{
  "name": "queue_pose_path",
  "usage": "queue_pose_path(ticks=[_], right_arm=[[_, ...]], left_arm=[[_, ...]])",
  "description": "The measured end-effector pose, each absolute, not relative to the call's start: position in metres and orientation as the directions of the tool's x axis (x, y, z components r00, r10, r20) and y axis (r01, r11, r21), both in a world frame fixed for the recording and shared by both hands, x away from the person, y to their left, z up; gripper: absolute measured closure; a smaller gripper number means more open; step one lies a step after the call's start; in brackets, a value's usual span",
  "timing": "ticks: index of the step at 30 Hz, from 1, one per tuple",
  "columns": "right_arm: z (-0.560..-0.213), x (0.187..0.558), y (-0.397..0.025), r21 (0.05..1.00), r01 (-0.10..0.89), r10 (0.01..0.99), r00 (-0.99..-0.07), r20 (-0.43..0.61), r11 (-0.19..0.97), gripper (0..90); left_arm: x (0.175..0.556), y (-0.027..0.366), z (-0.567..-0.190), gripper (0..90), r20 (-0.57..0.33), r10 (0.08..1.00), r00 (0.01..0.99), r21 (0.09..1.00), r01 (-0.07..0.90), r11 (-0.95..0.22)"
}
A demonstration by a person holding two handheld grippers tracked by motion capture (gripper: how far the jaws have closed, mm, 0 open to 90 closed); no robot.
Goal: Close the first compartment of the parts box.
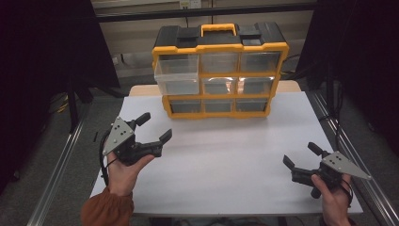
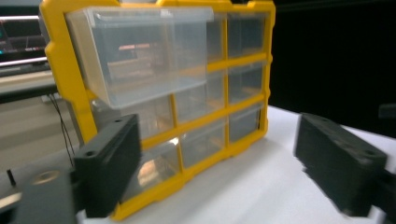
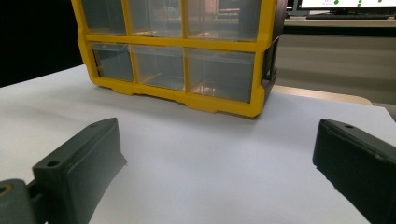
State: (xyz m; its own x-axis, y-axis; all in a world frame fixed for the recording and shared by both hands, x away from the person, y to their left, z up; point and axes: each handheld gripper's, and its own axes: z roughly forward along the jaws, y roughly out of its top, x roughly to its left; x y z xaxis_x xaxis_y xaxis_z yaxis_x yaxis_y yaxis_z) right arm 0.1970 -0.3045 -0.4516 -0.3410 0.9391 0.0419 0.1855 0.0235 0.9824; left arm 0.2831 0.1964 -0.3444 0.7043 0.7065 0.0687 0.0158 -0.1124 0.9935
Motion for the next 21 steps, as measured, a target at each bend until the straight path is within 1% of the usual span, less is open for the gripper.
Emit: queue_pose_path(ticks=[2,5,8,9,11,12,15,17,18,21], right_arm=[[-0.452,0.197,-0.304,0.983,0.183,0.938,-0.344,0.042,0.024,1.4],[-0.452,0.197,-0.304,0.983,0.181,0.94,-0.34,0.039,0.025,1.4],[-0.452,0.197,-0.304,0.982,0.186,0.939,-0.34,0.045,0.021,1.4],[-0.452,0.197,-0.304,0.982,0.186,0.94,-0.338,0.046,0.019,1.4],[-0.452,0.197,-0.305,0.983,0.185,0.939,-0.341,0.044,0.021,1.4],[-0.452,0.197,-0.305,0.982,0.185,0.938,-0.343,0.044,0.021,1.4],[-0.452,0.197,-0.305,0.982,0.186,0.938,-0.344,0.043,0.023,1.4],[-0.452,0.196,-0.305,0.982,0.186,0.938,-0.343,0.046,0.019,1.4],[-0.452,0.196,-0.304,0.983,0.181,0.938,-0.343,0.045,0.019,1.4],[-0.451,0.194,-0.304,0.984,0.179,0.938,-0.344,0.041,0.022,1.4]], left_arm=[[0.285,0.194,-0.342,18.2,0.089,0.707,0.702,0.993,-0.004,-0.121],[0.288,0.192,-0.339,24.9,0.08,0.702,0.708,0.995,-0.011,-0.102],[0.293,0.189,-0.337,27.6,0.07,0.689,0.722,0.996,-0.008,-0.094],[0.296,0.188,-0.336,30.3,0.065,0.684,0.727,0.996,-0.002,-0.092],[0.298,0.188,-0.336,38.3,0.049,0.686,0.726,0.997,0.008,-0.08],[0.302,0.186,-0.336,40.1,0.025,0.676,0.736,0.998,0.023,-0.061],[0.304,0.185,-0.337,47.3,0.04,0.67,0.742,0.997,0.019,-0.08],[0.303,0.186,-0.338,54.5,0.04,0.663,0.748,0.996,0.021,-0.083],[0.303,0.186,-0.339,55.9,0.023,0.665,0.747,0.997,0.028,-0.067],[0.303,0.188,-0.34,63.7,0.032,0.656,0.754,0.997,0.024,-0.076]])
